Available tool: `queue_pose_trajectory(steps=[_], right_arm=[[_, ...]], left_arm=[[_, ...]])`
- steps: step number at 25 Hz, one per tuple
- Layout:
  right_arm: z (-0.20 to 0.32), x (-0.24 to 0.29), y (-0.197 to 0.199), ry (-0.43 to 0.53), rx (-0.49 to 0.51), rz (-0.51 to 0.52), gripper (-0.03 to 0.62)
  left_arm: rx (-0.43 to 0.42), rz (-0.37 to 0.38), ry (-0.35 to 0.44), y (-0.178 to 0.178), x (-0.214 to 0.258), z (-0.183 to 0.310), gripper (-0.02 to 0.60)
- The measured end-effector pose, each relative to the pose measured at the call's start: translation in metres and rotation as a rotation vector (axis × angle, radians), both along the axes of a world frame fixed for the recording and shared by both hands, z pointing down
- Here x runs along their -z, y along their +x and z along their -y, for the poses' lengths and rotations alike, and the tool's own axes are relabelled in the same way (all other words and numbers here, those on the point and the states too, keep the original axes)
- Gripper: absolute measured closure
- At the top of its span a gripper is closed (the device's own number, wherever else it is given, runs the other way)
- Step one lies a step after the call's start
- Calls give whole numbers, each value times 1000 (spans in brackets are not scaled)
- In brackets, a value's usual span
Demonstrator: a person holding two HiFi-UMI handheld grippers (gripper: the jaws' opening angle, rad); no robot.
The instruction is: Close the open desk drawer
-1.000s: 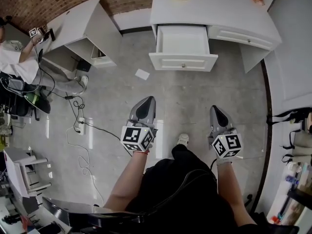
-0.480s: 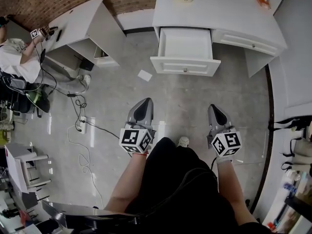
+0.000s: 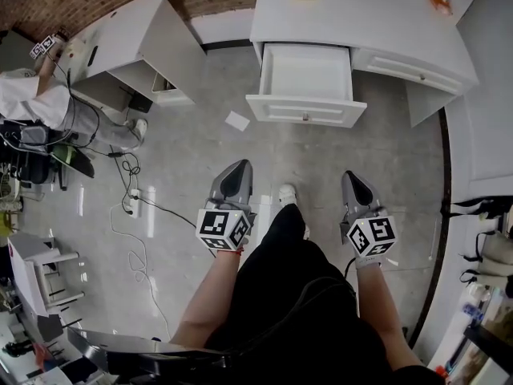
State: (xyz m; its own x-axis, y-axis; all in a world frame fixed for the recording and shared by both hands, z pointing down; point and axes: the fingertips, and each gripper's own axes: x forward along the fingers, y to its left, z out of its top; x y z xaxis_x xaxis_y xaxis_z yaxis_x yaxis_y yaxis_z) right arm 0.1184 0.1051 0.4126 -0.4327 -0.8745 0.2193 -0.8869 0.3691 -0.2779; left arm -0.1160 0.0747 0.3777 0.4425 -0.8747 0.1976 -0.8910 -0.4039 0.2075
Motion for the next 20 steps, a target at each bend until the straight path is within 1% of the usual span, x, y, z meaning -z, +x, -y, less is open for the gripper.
queue_pose_trajectory(steps=[7,11,20], right_arm=[[34,-2,7,-9,3,-31,594],[53,-5,9,-26,-3,-44,594],[93,-22,6,-72,-13,-46,594]], left_arm=[[-36,-24,-1,21,-4,44,578],[-65,-29,-18,31,-9,66,578],[-106,-24,-66,40,-28,112,578]])
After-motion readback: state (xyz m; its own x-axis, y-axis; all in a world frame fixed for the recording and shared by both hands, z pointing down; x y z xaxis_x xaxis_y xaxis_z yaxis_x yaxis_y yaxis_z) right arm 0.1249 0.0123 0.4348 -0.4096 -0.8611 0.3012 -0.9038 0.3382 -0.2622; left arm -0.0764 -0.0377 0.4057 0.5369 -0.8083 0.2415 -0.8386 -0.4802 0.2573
